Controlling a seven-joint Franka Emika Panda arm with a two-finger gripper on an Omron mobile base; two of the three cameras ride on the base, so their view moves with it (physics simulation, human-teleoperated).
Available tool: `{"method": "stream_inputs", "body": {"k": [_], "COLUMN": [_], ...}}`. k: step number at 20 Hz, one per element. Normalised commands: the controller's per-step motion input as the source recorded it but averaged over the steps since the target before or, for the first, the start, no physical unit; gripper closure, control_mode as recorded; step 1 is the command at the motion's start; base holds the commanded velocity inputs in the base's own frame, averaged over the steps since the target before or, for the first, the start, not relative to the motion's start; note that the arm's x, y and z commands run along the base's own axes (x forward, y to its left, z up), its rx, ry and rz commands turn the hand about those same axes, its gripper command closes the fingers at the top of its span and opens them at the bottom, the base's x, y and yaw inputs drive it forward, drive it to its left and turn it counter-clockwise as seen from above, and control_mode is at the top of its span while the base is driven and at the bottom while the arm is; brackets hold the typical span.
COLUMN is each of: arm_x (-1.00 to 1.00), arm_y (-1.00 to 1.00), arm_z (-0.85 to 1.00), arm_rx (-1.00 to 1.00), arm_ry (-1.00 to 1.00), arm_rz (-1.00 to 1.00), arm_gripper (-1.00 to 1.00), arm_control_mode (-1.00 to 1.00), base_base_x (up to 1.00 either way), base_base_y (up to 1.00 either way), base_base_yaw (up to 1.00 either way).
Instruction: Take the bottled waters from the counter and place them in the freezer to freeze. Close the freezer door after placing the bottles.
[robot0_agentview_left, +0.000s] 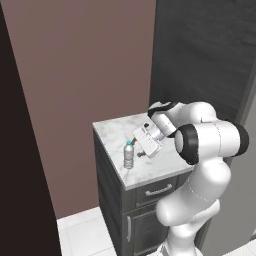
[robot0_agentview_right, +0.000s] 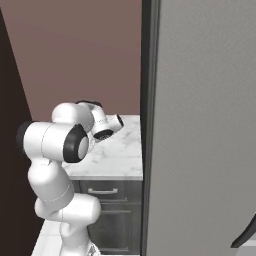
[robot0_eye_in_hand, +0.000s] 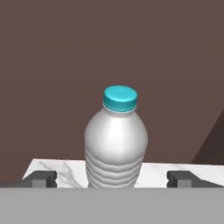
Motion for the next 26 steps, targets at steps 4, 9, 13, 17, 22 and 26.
{"method": "stream_inputs", "body": {"k": [4,9,13,17,22,26], "arm_x": [0.00,0.00,0.00,0.00,0.00,0.00], "arm_y": [0.00,0.10,0.21,0.10,0.03,0.13], "arm_z": [0.00,-0.01,-0.02,0.00,0.00,-0.02], "arm_rx": [0.00,0.00,0.00,0.00,0.00,0.00], "arm_ry": [0.04,0.06,0.05,0.02,0.01,0.01], "arm_rz": [0.00,0.00,0.00,0.00,0.00,0.00], "arm_gripper": [-1.00,-1.00,-1.00,-1.00,-1.00,-1.00], "arm_control_mode": [-1.00,-1.00,-1.00,-1.00,-1.00,-1.00], "base_base_x": [0.00,0.00,0.00,0.00,0.00,0.00], "base_base_y": [0.00,0.00,0.00,0.00,0.00,0.00], "base_base_yaw": [0.00,0.00,0.00,0.00,0.00,0.00]}}
